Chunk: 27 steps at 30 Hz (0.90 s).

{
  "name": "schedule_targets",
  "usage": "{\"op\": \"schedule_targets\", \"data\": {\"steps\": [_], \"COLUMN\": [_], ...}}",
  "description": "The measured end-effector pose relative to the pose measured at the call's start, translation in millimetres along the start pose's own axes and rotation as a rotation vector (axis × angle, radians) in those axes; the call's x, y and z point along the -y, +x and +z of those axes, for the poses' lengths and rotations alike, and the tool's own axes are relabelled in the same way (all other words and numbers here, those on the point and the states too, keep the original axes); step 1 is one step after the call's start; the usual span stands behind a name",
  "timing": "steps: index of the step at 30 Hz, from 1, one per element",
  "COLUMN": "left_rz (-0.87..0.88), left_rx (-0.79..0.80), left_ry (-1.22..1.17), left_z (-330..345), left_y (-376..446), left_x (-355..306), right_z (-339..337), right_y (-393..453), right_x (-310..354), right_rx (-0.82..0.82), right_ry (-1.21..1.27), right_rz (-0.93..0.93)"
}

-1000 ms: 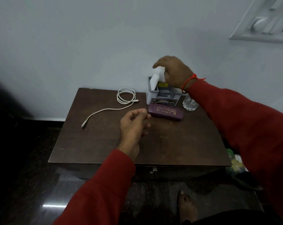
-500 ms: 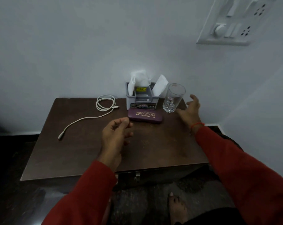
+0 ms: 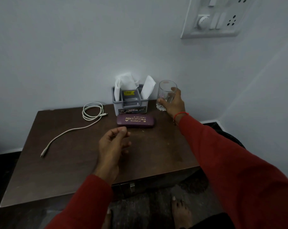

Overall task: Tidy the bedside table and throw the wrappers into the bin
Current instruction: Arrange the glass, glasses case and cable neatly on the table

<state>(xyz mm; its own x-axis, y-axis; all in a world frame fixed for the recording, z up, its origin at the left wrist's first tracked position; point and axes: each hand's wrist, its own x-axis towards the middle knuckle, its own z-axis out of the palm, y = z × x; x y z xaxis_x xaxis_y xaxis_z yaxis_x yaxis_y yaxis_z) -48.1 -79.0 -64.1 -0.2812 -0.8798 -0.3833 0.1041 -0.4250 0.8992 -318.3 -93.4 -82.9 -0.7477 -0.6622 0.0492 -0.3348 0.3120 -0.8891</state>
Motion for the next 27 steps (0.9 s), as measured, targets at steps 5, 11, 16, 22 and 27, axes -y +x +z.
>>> {"op": "schedule_targets", "data": {"steps": [5, 11, 16, 22, 27], "left_rz": [0.001, 0.003, 0.040, 0.268, 0.382], "left_rx": [-0.006, -0.010, -0.025, -0.074, -0.129], "left_ry": [0.009, 0.008, 0.015, 0.111, 0.297], "left_z": [1, -3, -6, -5, -1], "left_y": [3, 5, 7, 34, 55], "left_x": [2, 2, -2, -4, -9], "right_z": [16, 20, 26, 52, 62], "right_y": [3, 1, -34, -56, -55], "right_x": [9, 11, 13, 32, 42], "right_rx": [0.053, 0.060, -0.318, -0.194, -0.090], "right_ry": [-0.028, -0.047, -0.059, 0.002, -0.085], "right_rz": [-0.034, 0.000, -0.201, -0.256, -0.253]}}
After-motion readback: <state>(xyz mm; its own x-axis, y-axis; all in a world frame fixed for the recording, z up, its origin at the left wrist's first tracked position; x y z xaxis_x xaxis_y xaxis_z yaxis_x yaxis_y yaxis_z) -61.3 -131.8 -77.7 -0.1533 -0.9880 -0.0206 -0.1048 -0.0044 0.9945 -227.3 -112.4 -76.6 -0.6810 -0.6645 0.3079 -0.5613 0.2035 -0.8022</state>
